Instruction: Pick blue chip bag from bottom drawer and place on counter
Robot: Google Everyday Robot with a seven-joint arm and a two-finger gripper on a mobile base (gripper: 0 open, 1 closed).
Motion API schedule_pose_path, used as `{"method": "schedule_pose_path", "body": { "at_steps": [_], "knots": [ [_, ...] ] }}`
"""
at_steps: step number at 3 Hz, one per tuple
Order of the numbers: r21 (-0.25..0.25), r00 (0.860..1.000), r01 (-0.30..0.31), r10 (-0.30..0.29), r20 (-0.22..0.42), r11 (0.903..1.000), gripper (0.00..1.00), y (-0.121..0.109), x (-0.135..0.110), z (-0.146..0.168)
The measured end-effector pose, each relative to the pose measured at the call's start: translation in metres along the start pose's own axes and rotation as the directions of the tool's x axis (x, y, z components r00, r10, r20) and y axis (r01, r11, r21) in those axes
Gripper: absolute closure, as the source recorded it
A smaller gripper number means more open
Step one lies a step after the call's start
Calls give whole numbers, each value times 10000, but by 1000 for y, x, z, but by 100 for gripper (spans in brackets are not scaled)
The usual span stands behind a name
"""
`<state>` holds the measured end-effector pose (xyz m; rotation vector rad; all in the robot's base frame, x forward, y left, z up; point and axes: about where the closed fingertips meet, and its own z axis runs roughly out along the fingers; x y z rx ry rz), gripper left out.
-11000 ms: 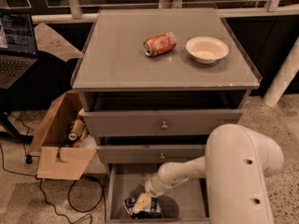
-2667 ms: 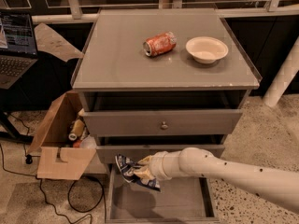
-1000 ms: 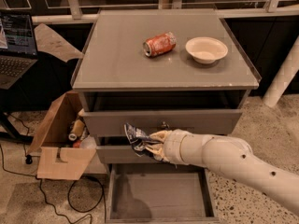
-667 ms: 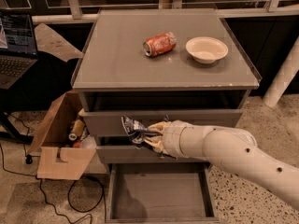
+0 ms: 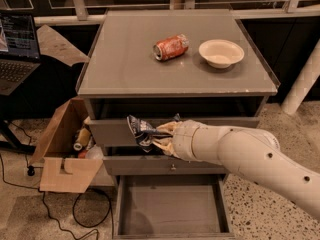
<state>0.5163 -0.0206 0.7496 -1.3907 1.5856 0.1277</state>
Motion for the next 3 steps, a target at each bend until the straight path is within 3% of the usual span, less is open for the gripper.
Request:
{"method": "schedule_pose_path", "body": {
  "at_steps": [1,2,3],
  "knots": [
    [29,9998,191,-191,73,9998,100,0,-11,-3],
    [231,9958,832,-840,365,9963,100,-9,-46,-15],
    [356,9822,1690,-1713,776,9850,100,-23,-92,-27]
  ]
}}
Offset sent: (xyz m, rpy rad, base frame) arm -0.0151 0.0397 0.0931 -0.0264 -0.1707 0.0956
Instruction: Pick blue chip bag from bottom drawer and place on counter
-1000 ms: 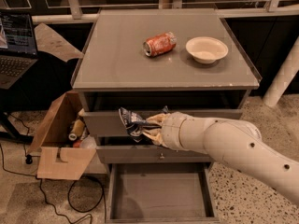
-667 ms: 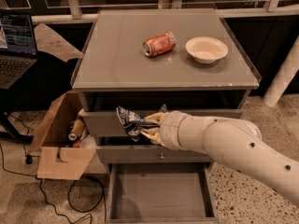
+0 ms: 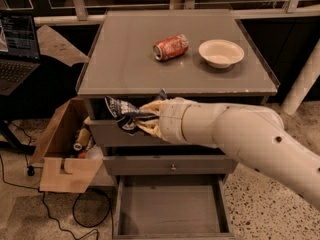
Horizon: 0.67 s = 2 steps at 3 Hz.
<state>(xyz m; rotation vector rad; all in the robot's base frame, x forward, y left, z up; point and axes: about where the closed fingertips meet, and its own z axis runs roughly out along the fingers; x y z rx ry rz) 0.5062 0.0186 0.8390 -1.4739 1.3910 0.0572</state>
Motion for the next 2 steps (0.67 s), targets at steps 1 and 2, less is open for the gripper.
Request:
{"method": "schedule_pose_path", "body": {
  "at_steps": [1,2],
  "knots": [
    [45,9970,703,-704,321,9975,100,-22,-35,-4],
    [285,9924,1173,-1182,334,9927,100,-46,-58,0]
  ]
}}
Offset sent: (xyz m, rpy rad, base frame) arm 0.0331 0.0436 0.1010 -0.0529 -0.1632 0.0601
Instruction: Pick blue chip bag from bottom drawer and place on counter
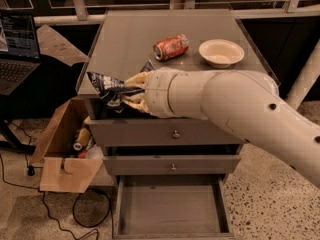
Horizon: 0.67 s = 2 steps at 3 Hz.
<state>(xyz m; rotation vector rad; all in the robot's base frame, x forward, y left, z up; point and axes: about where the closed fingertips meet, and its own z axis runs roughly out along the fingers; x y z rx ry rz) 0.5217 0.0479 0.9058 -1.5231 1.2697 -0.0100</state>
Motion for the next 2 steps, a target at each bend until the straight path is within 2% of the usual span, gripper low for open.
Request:
{"method": "schedule_pose_path", "body": {
  "at_steps": [1,2],
  "knots": [
    [383,9959,677,-652,-635,9970,100,-13,-8,15],
    [1107,9971,260,-179,-739,9935,100,-34,-4,13]
  ]
}}
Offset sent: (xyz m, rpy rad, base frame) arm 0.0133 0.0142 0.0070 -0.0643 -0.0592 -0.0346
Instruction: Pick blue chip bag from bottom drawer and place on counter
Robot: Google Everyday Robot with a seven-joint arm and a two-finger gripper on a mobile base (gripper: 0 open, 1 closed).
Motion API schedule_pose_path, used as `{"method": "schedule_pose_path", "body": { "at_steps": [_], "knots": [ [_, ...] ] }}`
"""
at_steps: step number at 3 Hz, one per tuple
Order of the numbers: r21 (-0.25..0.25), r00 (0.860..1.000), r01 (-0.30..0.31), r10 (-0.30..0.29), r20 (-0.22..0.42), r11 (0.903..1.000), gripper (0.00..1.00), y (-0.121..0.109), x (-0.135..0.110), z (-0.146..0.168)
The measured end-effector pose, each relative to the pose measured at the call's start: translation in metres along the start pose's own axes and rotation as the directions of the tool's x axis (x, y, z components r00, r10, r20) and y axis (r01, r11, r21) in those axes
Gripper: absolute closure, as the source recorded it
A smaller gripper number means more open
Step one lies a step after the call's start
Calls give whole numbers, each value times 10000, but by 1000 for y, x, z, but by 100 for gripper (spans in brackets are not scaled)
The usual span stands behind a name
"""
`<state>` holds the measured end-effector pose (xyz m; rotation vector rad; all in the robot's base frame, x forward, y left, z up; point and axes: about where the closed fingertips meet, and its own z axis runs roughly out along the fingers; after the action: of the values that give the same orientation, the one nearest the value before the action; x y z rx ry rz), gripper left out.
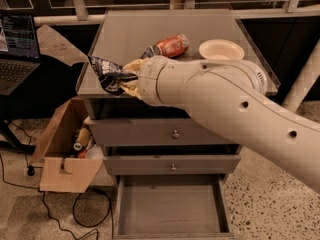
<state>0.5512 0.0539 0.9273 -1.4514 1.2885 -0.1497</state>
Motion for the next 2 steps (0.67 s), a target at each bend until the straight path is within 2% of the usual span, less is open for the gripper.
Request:
{"method": "schedule_pose_path", "body": {
  "at_steps": [1,2],
  "knots": [
    [-5,10000,11,-11,23,10000,100,0,-1,0],
    [101,9991,-17,13,427,9999,100,-14,2,6]
  ]
}}
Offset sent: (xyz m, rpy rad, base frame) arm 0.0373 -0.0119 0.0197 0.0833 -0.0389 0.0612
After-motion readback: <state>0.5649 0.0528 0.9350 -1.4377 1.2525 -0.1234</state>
